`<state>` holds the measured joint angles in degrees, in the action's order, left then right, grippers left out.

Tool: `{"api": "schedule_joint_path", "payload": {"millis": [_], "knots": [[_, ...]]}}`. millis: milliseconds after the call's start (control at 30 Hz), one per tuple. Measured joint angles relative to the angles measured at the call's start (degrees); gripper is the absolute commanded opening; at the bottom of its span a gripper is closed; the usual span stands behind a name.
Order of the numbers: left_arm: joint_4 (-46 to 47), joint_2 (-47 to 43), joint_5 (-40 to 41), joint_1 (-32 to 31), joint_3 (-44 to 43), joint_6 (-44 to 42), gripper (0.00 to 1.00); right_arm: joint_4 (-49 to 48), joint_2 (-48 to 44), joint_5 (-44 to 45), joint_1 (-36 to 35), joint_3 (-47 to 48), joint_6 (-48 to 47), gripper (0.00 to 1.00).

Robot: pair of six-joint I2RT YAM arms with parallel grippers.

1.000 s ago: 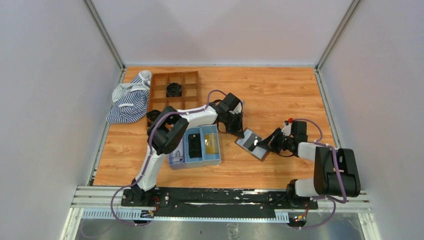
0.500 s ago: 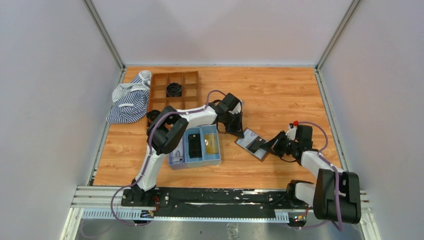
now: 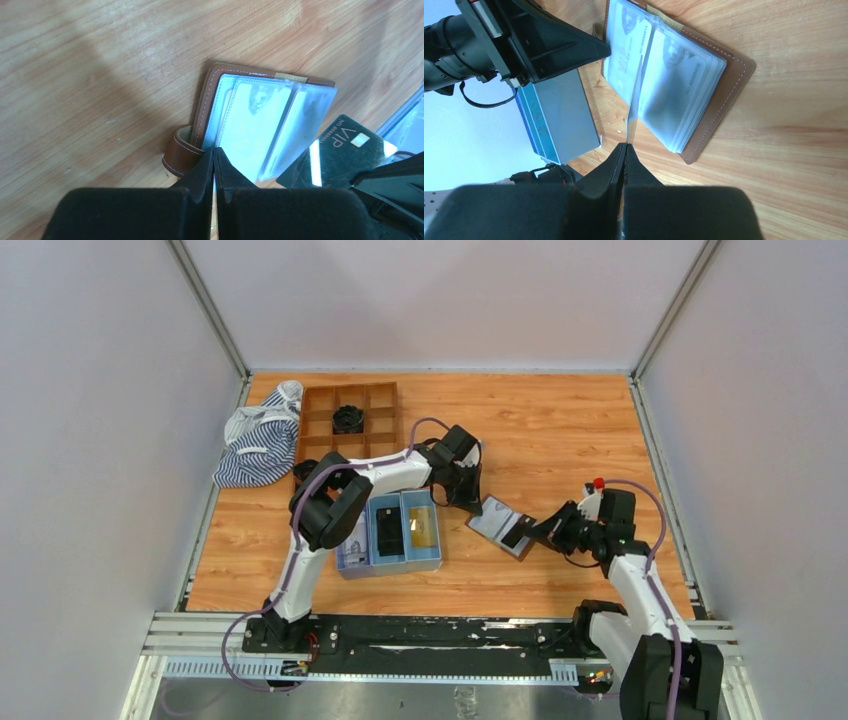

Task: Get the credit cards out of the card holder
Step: Remove the credit card from the card holder, then place the credit card in the storage box.

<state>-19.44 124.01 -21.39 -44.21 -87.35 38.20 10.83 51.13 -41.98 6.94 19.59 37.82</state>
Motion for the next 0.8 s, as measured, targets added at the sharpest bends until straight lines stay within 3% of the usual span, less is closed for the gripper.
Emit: {"api": "schedule_joint_path", "payload": {"millis": [367, 800], "knots": [[-6.47, -4.17, 3.02, 0.70, -1.40, -3.96, 0.06, 3.50, -0.46, 0.07, 0.17, 3.41, -1.86, 0.00], [-6.08, -4.81, -0.39, -3.74, -1.40, -3.26, 0.06, -6.73, 10.47, -1.95, 0.17, 3.10, -0.11, 0.00]]}}
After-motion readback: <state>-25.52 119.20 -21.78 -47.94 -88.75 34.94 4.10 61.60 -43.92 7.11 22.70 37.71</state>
